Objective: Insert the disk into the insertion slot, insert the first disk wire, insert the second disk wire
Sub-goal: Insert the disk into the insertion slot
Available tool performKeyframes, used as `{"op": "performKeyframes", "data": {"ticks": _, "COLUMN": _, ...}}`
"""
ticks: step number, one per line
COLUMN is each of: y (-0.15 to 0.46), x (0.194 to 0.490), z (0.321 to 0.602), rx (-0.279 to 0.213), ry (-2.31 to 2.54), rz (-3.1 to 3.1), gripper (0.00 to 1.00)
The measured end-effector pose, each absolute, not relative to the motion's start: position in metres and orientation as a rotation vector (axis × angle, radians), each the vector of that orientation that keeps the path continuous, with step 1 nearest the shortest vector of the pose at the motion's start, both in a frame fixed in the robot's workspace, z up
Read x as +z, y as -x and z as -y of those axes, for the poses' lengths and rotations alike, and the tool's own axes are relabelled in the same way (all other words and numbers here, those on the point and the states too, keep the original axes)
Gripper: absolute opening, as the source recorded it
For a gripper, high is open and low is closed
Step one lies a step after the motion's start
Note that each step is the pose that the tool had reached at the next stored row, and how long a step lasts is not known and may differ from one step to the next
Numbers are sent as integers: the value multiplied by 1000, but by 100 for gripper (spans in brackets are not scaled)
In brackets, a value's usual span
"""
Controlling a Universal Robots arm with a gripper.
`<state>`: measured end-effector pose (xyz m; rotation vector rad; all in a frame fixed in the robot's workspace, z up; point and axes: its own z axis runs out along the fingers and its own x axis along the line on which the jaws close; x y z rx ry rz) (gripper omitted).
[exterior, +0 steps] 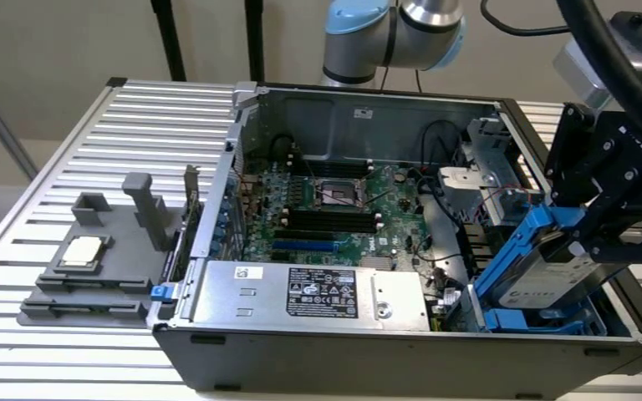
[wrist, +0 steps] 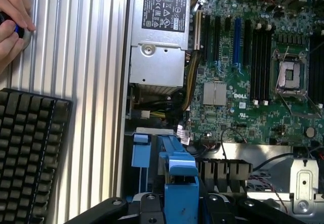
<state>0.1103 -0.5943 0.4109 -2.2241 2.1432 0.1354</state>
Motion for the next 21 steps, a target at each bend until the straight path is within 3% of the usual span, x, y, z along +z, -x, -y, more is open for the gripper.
{"op": "performKeyframes", "data": {"ticks": 21, "y": -110, "x": 388, "z": 597, "rx": 161, "ry": 2214, "rz": -2126, "gripper": 32}}
